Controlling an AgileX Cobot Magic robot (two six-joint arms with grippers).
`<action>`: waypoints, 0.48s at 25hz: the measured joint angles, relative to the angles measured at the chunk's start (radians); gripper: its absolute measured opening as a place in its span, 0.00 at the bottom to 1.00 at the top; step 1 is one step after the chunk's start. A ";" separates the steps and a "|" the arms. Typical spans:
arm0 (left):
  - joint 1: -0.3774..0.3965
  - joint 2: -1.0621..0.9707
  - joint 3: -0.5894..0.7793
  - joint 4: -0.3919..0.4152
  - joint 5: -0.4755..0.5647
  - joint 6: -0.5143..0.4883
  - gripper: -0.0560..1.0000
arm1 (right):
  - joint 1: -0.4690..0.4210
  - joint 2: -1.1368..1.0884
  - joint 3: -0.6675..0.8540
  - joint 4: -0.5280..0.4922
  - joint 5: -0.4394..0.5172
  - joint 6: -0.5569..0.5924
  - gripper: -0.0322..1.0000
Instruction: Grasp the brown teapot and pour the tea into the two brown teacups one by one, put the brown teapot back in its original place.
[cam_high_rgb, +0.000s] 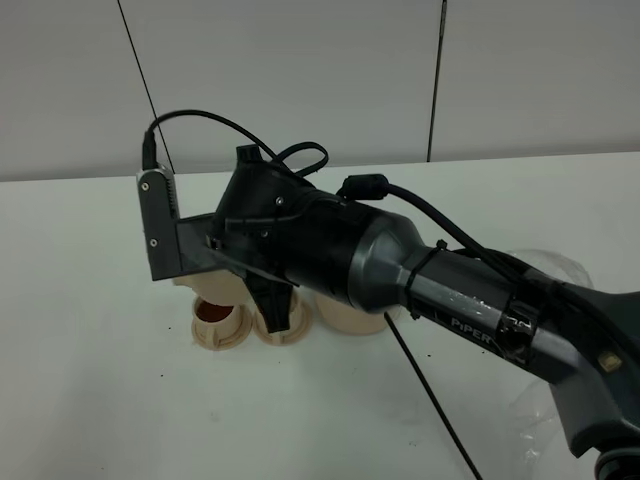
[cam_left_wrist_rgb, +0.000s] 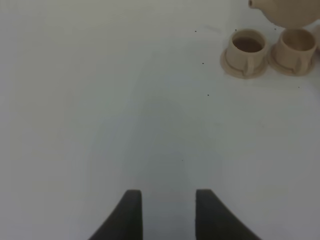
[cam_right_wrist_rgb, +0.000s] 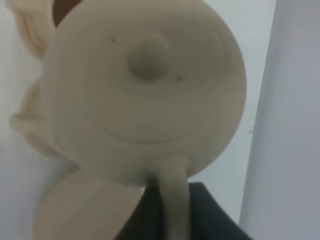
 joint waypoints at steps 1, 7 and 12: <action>0.000 0.000 0.000 0.000 0.000 0.000 0.36 | -0.004 0.000 -0.014 0.031 0.004 -0.011 0.12; 0.000 0.000 0.000 0.000 0.000 0.000 0.36 | -0.070 -0.001 -0.097 0.294 0.069 -0.137 0.12; 0.000 0.000 0.000 0.000 0.000 0.000 0.36 | -0.126 -0.001 -0.138 0.469 0.133 -0.214 0.12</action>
